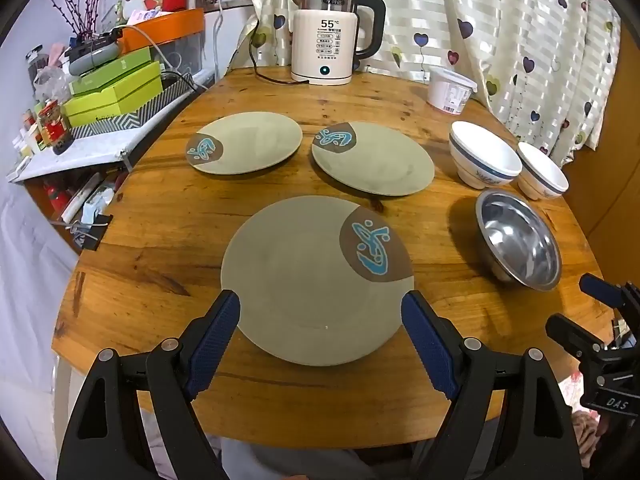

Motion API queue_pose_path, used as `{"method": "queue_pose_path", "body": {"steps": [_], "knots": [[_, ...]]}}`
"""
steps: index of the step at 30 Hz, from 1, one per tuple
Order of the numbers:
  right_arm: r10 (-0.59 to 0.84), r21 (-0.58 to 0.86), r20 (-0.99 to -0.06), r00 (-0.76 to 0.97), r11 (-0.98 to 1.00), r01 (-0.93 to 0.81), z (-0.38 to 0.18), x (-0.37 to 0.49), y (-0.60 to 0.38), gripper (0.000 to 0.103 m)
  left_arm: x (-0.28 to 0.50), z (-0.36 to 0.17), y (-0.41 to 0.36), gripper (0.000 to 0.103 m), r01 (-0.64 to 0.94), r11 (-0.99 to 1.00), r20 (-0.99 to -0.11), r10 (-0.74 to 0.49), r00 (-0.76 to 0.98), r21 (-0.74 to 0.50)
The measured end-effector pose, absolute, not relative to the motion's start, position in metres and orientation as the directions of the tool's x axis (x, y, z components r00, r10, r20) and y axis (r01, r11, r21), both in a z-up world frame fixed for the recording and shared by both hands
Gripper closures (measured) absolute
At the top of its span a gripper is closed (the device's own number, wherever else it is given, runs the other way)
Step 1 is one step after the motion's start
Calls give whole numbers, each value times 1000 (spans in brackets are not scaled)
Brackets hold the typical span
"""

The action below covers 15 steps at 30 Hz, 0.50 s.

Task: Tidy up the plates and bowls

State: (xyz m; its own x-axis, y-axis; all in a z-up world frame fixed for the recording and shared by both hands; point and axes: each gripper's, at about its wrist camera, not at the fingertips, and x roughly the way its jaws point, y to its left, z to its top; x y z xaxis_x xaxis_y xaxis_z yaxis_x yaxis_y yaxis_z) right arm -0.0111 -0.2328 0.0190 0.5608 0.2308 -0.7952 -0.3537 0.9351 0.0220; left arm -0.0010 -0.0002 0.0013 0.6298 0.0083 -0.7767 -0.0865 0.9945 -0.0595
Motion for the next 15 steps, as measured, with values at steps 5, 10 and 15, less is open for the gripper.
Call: {"method": "queue_pose_path", "body": {"steps": [5, 10, 15], "knots": [[235, 33, -797, 556, 937, -349, 18, -9, -232, 16, -3, 2, 4, 20, -74, 995, -780, -3, 626, -63], [248, 38, -792, 558, 932, -360, 20, -9, -231, 16, -5, 1, 0, 20, -69, 997, -787, 5, 618, -47], [258, 44, -789, 557, 929, -369, 19, -11, -229, 16, -7, 2, 1, 20, -73, 996, -787, 13, 617, -41]]}}
